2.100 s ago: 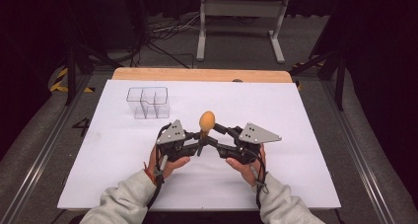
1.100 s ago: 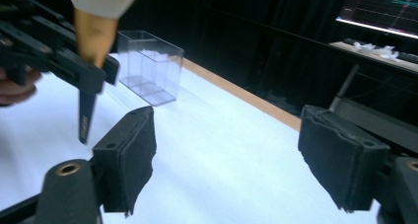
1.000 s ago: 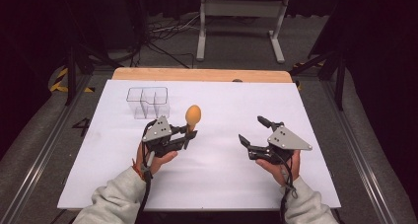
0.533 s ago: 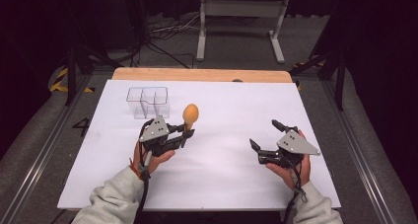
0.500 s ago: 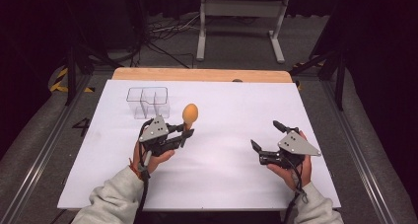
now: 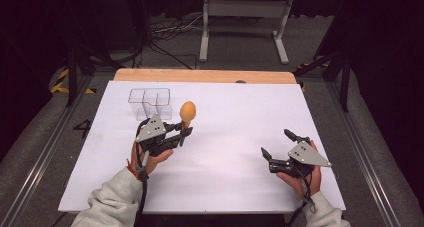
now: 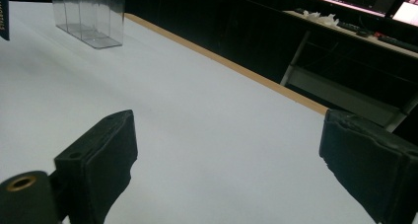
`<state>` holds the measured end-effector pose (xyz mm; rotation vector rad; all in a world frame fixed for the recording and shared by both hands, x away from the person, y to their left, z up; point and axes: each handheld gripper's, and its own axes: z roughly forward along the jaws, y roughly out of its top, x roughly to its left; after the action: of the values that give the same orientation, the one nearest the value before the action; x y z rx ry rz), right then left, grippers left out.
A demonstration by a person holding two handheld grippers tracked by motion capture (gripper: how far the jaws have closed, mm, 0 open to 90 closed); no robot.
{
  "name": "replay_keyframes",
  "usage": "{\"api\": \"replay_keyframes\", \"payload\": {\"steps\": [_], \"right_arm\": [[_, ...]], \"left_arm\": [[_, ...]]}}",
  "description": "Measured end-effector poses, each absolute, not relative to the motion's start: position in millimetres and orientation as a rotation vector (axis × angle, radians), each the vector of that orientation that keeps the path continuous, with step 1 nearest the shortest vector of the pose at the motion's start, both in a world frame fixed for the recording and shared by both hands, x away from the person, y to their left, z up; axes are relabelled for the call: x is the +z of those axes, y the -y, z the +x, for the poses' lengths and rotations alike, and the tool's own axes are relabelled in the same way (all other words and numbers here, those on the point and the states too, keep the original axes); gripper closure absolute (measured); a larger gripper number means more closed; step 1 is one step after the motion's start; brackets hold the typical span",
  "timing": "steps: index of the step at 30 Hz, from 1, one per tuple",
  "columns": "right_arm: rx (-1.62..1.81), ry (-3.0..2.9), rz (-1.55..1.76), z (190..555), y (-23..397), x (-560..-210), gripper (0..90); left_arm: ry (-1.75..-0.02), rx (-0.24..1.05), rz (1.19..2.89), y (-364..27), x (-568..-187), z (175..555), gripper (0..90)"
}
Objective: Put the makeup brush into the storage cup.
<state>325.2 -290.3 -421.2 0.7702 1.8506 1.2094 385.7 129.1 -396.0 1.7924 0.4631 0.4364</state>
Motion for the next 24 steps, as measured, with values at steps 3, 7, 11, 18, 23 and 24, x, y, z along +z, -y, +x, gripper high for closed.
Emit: {"api": "replay_keyframes", "payload": {"steps": [3,7,11,18,23,24], "right_arm": [[1.216,-1.85,0.798,325.2,295.3,-426.3,8.1],[1.224,-1.833,0.813,323.3,300.9,-430.5,8.1],[1.226,-1.823,0.823,322.4,303.1,-433.0,8.0],[1.237,-1.795,0.856,320.4,306.1,-435.6,7.7],[1.231,-1.791,0.854,320.1,305.9,-435.8,8.0],[1.231,-1.79,0.855,320.1,305.8,-435.8,8.0]], "left_arm": [[-0.466,0.448,1.78,-134.1,-392.6,386.0,72.7],[-0.482,0.466,1.759,-143.2,-388.0,386.5,72.6],[-0.498,0.484,1.736,-152.3,-383.5,388.0,72.7],[-0.528,0.526,1.687,-170.0,-373.3,393.8,72.7],[-0.55,0.543,1.661,-178.3,-369.4,398.9,72.7],[-0.551,0.552,1.663,-179.9,-368.5,400.0,72.7]]}}
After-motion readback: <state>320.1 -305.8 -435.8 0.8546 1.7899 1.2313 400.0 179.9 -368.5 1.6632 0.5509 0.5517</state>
